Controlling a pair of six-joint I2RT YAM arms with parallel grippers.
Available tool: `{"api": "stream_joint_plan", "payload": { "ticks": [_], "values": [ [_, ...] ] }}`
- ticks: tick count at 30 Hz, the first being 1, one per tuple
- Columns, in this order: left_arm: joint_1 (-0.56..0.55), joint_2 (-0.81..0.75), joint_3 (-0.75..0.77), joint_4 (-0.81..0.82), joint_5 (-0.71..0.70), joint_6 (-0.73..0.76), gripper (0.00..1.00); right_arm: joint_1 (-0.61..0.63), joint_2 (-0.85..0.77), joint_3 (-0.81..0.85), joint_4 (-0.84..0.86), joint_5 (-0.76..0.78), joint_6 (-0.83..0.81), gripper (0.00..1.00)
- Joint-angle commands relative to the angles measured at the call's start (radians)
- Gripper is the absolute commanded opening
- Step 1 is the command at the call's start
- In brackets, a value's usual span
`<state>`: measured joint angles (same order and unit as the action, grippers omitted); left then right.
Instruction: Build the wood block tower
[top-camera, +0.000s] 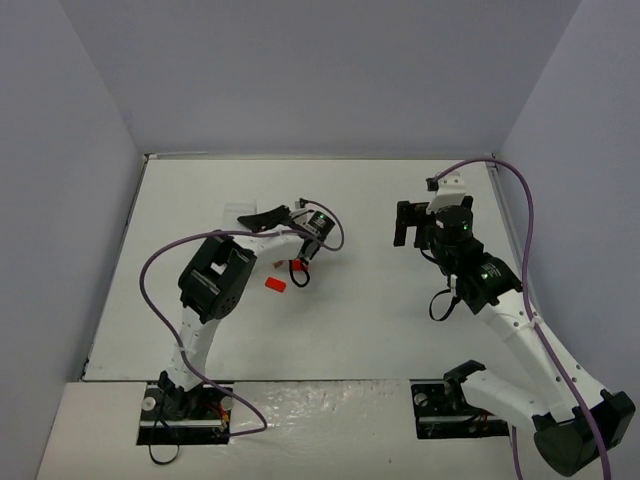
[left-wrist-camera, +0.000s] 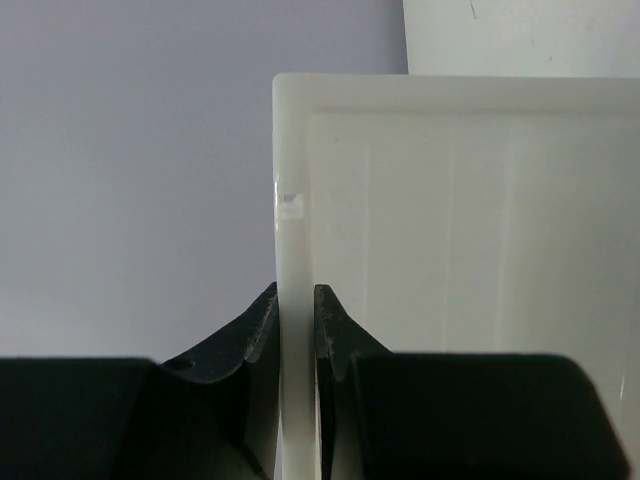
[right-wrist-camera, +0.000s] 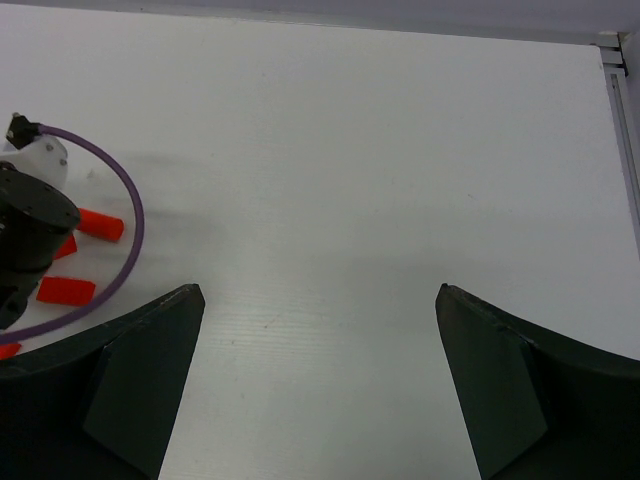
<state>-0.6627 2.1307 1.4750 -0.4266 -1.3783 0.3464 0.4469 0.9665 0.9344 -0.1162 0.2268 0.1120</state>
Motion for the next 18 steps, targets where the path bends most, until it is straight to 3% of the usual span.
{"api": "stream_joint_plan", "payload": {
  "ticks": [1,4,10,18],
  "values": [
    [0.137,-0.154,0.049,-0.059,0.098,-0.104,0.0,0.003,0.002,0.026,0.067,-0.002,0.002,1.0],
    [0.223,-0.169,0.122,-0.058,0.196,-0.127,0.0,0.003,0.0,0.021,0.067,-0.007,-0.002,1.0],
    [0.456,-0.157,0.27,-0.055,0.54,-0.205,0.0,0.003,0.003,0.009,0.067,-0.082,-0.02,1.0],
    [0.706,-0.02,0.458,0.003,0.949,-0.228,0.0,0.004,0.046,0.015,0.066,-0.2,-0.022,1.0]
  ]
}}
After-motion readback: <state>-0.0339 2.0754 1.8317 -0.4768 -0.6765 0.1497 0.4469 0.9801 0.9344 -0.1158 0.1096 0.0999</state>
